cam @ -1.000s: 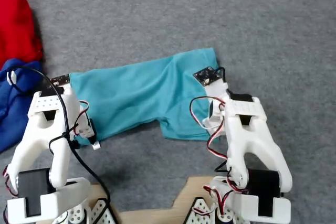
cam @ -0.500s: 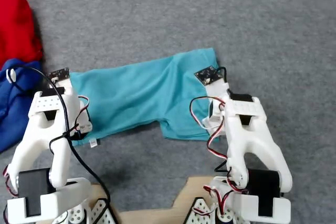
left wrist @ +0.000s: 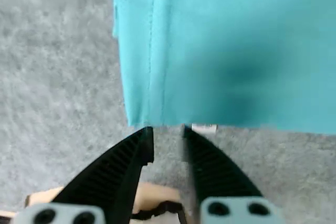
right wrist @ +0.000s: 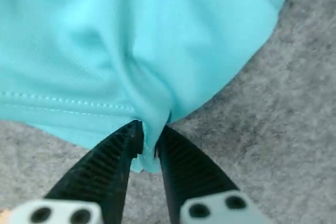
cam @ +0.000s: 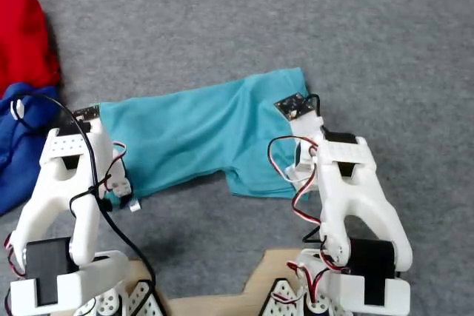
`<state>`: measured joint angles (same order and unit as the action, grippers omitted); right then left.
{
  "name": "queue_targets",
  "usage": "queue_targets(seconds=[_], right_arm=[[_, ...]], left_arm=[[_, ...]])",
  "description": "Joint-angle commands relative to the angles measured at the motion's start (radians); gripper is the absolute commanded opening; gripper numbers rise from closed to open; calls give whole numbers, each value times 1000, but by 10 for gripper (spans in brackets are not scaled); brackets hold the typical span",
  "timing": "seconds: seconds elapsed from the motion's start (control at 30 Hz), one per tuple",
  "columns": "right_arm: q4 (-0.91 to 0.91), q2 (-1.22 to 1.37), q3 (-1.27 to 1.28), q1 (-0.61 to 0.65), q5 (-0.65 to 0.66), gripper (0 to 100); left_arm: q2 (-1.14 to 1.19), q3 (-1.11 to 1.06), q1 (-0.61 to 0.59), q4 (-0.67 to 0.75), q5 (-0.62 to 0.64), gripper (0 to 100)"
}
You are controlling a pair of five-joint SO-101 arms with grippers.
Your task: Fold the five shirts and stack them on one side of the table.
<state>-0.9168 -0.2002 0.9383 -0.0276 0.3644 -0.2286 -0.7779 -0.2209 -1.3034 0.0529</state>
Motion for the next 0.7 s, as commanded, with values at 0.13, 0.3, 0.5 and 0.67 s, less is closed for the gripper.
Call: queue_targets(seconds=[0.13, 0.3, 0.5, 0.67], right_arm=[[-5, -1, -30, -16, -3, 12], [-5, -1, -30, -16, -3, 12], [-5, -1, -30, -16, -3, 12], [-5, -2, -30, -16, -3, 12]], left_arm=[[-27, 178, -98, -84, -18, 165], [-25, 124, -110, -51, -87, 165], [-25, -25, -110, 106, -81, 165], [-25, -77, -126, 149, -81, 160]])
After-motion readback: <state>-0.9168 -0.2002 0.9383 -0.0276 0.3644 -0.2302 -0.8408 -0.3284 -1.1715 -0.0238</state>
